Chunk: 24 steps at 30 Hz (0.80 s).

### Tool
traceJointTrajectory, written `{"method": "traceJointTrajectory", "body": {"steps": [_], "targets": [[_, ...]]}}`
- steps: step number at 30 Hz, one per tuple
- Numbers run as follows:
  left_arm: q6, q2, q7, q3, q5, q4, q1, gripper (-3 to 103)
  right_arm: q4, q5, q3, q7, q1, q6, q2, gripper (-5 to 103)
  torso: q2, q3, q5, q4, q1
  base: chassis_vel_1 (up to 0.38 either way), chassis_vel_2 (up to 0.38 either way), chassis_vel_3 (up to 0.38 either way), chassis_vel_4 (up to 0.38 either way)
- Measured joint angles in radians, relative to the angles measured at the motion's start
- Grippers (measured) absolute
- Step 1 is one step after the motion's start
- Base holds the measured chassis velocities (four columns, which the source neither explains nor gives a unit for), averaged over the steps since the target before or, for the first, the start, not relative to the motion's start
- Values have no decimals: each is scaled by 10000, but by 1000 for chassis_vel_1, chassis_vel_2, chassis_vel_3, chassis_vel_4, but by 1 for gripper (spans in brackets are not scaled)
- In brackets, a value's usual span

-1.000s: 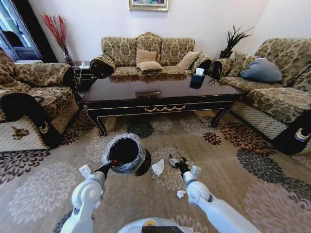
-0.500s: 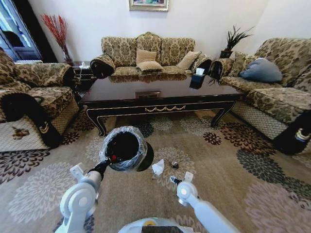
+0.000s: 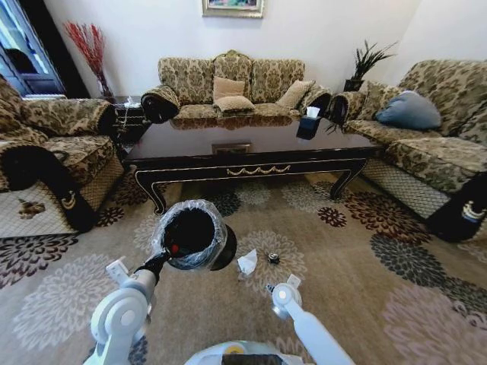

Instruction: Move to the front of the table and pick up the trash from the floor, then place it into the trash bin.

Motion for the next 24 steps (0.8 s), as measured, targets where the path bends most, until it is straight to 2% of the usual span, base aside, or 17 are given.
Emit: {"method": "traceJointTrajectory", "body": {"steps": [5,16,20,21,23,24], "targets": [[-1,-34,11,-38,93,16,74,2,-767,-410,179,-410,114,422,240,100,0,0,1,1,0,0,0,0,0],[-24,-106,31,-132,163,157,54,2,-1352,-526,549,-597,176,585,526,101,0,0,0,0,0,0,0,0,0],[-28,-96,39,-137,199,298,-14,2,-1376,-555,658,-606,134,697,609,89,0,0,0,0,0,0,0,0,0],[-28,-96,39,-137,199,298,-14,2,-1376,-555,658,-606,134,697,609,89,0,0,0,0,0,0,0,0,0],[-29,-82,42,-140,199,304,-33,2,-1305,-573,689,-580,50,739,635,79,0,0,1,1,0,0,0,0,0],[-29,-76,45,-140,196,304,-37,2,-1266,-593,690,-568,1,747,636,79,0,0,1,0,0,0,0,0,0]]}}
